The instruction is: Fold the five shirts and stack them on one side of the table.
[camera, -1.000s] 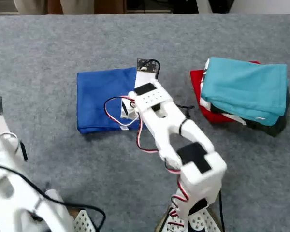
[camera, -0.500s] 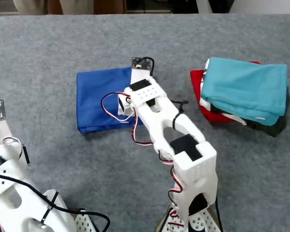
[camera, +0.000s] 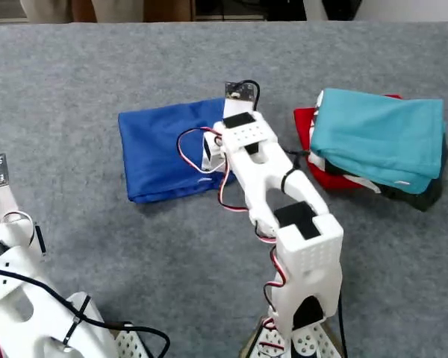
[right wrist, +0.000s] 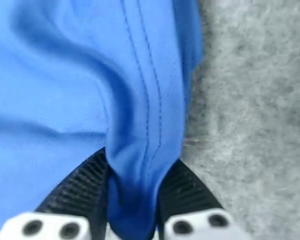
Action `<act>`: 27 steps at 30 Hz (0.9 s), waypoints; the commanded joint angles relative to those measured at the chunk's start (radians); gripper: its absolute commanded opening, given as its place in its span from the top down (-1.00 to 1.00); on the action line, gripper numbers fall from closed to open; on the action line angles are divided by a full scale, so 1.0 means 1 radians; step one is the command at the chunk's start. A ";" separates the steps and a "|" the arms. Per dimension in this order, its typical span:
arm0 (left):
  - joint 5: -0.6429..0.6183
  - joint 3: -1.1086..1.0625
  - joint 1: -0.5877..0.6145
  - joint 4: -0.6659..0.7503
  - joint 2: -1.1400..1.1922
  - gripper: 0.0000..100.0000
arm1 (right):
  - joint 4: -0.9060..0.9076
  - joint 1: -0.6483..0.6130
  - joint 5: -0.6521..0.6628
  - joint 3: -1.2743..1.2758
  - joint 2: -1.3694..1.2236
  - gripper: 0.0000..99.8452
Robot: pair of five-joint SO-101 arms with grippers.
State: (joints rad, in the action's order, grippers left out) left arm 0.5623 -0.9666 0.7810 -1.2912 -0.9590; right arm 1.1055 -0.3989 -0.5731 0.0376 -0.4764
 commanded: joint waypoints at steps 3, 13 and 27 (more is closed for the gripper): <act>0.012 0.003 -0.003 0.012 -0.004 0.96 | 0.084 0.016 0.011 -0.130 0.005 1.00; 0.014 0.002 -0.003 0.015 -0.004 0.96 | 0.215 0.015 0.028 -0.292 0.005 1.00; 0.014 -0.002 -0.002 0.014 -0.004 0.96 | 0.327 0.016 0.057 -0.498 0.005 1.00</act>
State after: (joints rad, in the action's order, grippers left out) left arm 0.5700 -0.9759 0.7810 -1.2912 -0.9590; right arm 1.4170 -0.3989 -0.5424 -0.3782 -0.4826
